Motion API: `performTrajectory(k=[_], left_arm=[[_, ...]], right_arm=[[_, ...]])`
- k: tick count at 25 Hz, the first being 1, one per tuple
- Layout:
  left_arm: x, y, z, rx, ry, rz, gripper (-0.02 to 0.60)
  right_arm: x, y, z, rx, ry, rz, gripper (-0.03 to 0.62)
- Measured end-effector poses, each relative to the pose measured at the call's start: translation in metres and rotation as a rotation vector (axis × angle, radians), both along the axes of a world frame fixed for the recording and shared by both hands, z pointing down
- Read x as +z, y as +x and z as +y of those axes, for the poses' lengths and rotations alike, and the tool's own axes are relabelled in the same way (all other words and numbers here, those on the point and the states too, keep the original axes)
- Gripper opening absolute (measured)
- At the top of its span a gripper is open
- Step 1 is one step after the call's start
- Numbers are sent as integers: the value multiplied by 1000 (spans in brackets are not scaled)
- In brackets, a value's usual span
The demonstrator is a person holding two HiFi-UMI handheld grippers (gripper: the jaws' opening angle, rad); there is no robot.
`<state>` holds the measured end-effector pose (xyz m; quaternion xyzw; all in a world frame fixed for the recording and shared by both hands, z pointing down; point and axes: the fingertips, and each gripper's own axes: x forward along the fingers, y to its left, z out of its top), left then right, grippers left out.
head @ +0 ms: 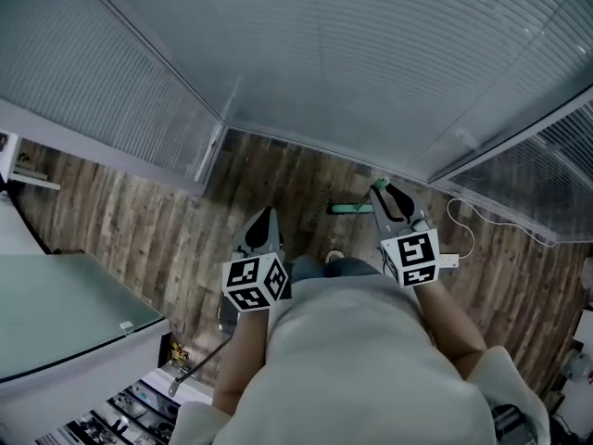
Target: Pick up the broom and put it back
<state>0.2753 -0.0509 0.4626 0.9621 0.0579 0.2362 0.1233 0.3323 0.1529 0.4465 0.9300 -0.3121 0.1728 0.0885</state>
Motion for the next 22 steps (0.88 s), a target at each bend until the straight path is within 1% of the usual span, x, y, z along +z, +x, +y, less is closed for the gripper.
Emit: performTrajectory(k=[7,10,17,22], left_arm=[[6,19,22,60,1,-18,5],[10,30,27,99,1,-29,5],[21,72,39,184,1,-48,5],[30,101,38,221,-4,-63,5]], right_arm=[[16,20,31,78,-25,-3,94],[26,27,39,111,-41,-17,95],[47,55,56,180,-55,-43,95],[63,72,60,227,-73,-74,95]])
